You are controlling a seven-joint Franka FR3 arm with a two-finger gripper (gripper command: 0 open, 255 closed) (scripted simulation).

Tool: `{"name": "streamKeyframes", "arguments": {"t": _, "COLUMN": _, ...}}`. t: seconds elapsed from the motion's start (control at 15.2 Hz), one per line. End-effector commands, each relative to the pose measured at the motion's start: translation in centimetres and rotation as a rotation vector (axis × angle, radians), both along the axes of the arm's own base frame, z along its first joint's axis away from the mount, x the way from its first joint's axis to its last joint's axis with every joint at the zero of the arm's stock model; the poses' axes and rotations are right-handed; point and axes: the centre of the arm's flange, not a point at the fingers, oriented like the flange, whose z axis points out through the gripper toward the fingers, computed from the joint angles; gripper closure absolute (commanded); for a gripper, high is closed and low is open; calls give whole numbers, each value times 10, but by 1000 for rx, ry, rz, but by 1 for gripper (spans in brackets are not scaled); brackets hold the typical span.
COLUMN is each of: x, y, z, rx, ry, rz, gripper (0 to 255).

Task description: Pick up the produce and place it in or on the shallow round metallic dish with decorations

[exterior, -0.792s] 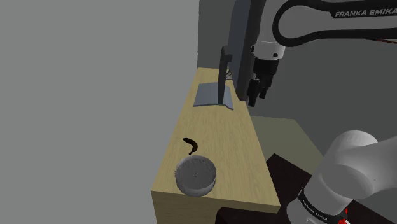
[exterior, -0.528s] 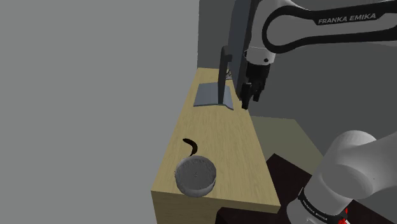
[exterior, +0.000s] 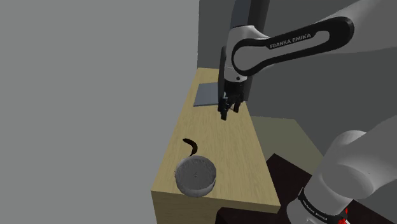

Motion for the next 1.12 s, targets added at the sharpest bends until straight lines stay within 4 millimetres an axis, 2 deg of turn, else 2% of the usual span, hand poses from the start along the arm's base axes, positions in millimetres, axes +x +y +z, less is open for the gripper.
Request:
{"name": "streamKeyframes", "arguments": {"t": 0.0, "x": 18, "y": 10, "z": -17, "rx": 3, "ry": 2, "rz": -7, "gripper": 0}}
{"name": "streamKeyframes", "arguments": {"t": 1.06, "x": 161, "y": 61, "z": -168, "rx": 15, "ry": 36, "rz": -58, "gripper": 0}}
